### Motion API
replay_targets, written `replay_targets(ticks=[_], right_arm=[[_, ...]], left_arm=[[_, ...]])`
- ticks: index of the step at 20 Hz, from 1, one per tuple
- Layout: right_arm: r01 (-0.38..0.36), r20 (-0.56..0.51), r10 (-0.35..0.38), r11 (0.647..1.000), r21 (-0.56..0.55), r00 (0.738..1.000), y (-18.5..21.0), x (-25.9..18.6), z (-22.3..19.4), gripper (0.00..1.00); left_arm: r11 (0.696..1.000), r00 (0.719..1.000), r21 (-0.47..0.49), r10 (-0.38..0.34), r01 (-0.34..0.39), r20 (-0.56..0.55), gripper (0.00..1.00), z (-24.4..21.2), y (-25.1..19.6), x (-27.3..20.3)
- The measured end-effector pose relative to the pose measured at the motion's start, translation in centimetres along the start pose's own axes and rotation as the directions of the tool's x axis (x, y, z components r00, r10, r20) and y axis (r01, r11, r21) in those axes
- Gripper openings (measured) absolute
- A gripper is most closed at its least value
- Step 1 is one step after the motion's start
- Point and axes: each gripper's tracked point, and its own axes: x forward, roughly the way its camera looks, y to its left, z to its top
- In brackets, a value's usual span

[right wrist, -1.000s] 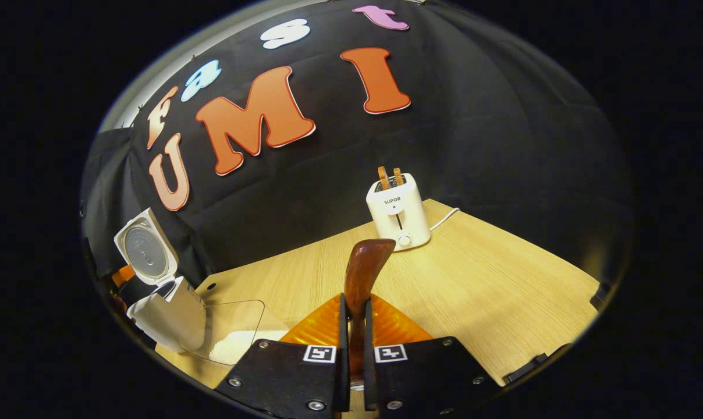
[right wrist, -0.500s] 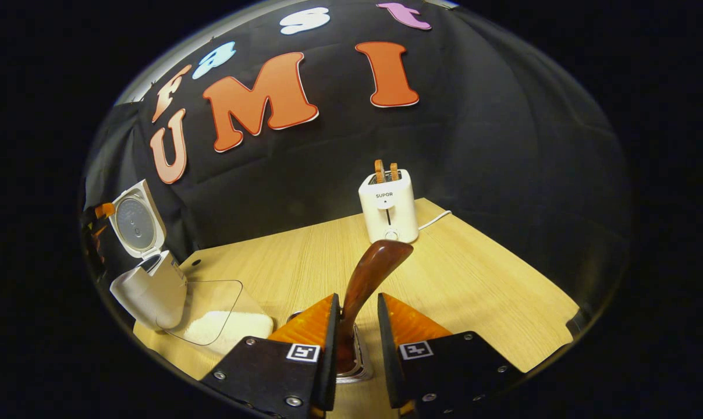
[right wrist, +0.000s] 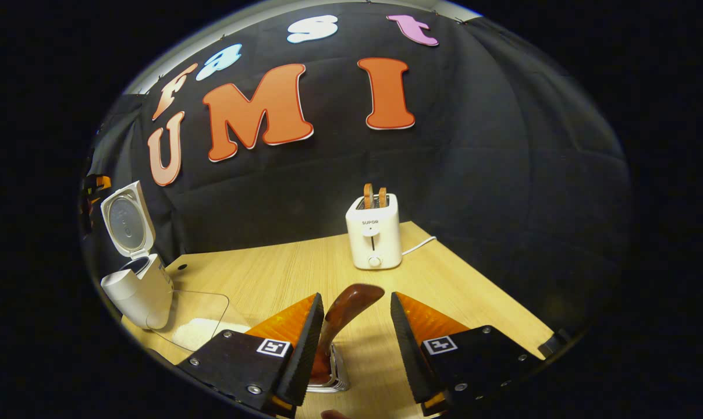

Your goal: Close the left gripper, press the button to open the rice cooker; take a wooden spoon from the chopstick holder with the right hand, scoop a spoonful of rice and pour it into the rice cooker, then put the wooden spoon back into the chopstick holder.

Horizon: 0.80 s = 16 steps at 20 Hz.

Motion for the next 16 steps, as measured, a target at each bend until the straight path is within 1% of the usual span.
replay_targets(ticks=[1,3,5,7,10,11,12,14,15,16], right_arm=[[0.013,0.019,-0.013,1.0,-0.002,1.0,-0.3,-0.1,0.8,0.71],[0.031,0.059,-0.03,0.999,-0.013,0.998,-1.0,-0.5,2.5,0.73],[0.055,0.097,-0.052,0.998,-0.025,0.994,-1.6,-1.1,4.2,0.75],[0.077,0.133,-0.071,0.996,-0.038,0.989,-2.2,-1.6,5.8,0.76],[0.103,0.167,-0.092,0.993,-0.063,0.982,-2.7,-2.3,7.5,0.76],[0.102,0.18,-0.088,0.992,-0.071,0.98,-2.6,-2.6,7.9,0.76],[0.104,0.191,-0.088,0.992,-0.076,0.978,-2.6,-2.8,8.2,0.77],[0.099,0.202,-0.08,0.992,-0.084,0.976,-2.5,-2.9,8.4,0.77],[0.095,0.199,-0.077,0.992,-0.086,0.977,-2.5,-2.8,8.3,0.77],[0.082,0.193,-0.063,0.992,-0.091,0.979,-2.3,-2.6,8.0,0.77]], left_arm=[[1.0,1.0,0.007,0.013,-0.013,0.018,0.96,1.0,0.3,1.0],[1.0,1.0,-0.018,0.003,-0.003,0.017,0.97,2.3,0.2,3.0],[0.999,1.0,-0.039,-0.006,0.006,0.002,0.97,3.2,0.1,5.3],[1.0,0.999,-0.029,-0.003,0.002,-0.035,0.97,3.0,0.1,7.8],[1.0,0.99,-0.029,-0.007,0.003,-0.142,0.98,1.2,-0.5,11.4],[1.0,0.981,-0.005,0.005,-0.006,-0.193,0.98,-0.1,-0.2,12.2],[0.999,0.976,0.024,0.037,-0.032,-0.215,0.98,-0.8,0.2,12.8],[0.995,0.961,0.085,0.063,-0.041,-0.27,0.98,-2.6,0.1,12.9],[0.994,0.953,0.1,0.066,-0.037,-0.297,0.98,-3.6,0.2,12.8],[0.995,0.946,0.095,0.063,-0.034,-0.318,0.98,-4.3,0.4,12.8]])
